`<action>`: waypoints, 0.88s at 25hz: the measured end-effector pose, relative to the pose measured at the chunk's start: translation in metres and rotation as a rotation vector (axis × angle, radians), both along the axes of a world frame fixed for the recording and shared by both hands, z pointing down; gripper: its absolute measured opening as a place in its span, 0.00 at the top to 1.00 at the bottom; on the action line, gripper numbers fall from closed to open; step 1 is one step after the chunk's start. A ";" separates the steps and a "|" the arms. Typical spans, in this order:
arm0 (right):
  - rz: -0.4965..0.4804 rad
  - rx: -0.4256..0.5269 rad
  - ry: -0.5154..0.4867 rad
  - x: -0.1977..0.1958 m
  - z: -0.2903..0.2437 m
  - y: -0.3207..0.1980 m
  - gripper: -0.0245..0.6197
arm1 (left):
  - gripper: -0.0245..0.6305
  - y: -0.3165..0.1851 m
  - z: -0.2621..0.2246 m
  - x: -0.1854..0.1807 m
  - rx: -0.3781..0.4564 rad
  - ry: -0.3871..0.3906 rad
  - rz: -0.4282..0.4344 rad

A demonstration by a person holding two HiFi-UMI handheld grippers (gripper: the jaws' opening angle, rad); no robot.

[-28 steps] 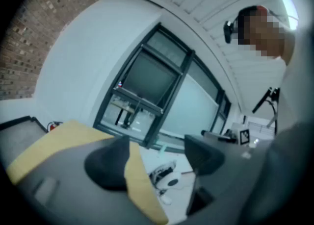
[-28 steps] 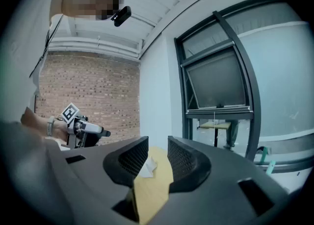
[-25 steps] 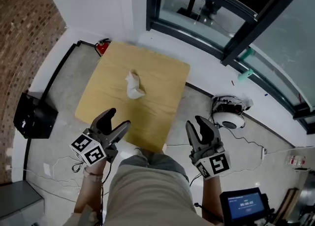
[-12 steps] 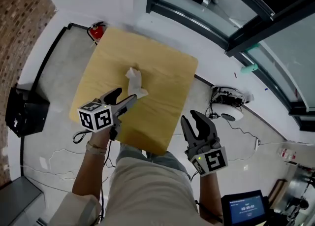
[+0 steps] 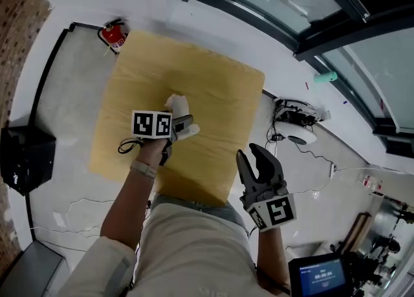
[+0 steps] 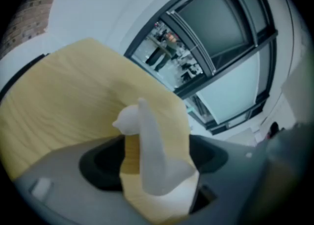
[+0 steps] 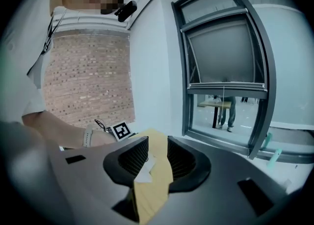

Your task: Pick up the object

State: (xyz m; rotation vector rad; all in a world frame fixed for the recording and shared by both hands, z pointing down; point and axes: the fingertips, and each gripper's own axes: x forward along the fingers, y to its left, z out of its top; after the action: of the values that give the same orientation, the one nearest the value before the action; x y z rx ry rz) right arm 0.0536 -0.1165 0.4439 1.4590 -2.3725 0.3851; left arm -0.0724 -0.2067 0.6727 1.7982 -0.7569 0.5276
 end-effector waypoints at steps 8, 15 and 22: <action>0.016 -0.036 0.016 -0.016 0.014 -0.014 0.78 | 0.40 -0.006 0.050 0.019 -0.059 -0.103 0.009; 0.017 -0.058 -0.004 -0.021 0.021 -0.018 0.78 | 0.49 -0.013 0.051 0.022 -0.041 -0.102 -0.032; -0.006 -0.052 -0.007 -0.023 0.019 -0.020 0.78 | 0.72 -0.011 0.043 0.039 -0.016 -0.048 0.020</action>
State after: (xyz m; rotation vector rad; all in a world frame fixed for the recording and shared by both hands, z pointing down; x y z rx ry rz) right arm 0.0305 -0.1361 0.4633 1.4296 -2.3533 0.4481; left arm -0.0332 -0.2173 0.7161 1.7855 -0.7664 0.5898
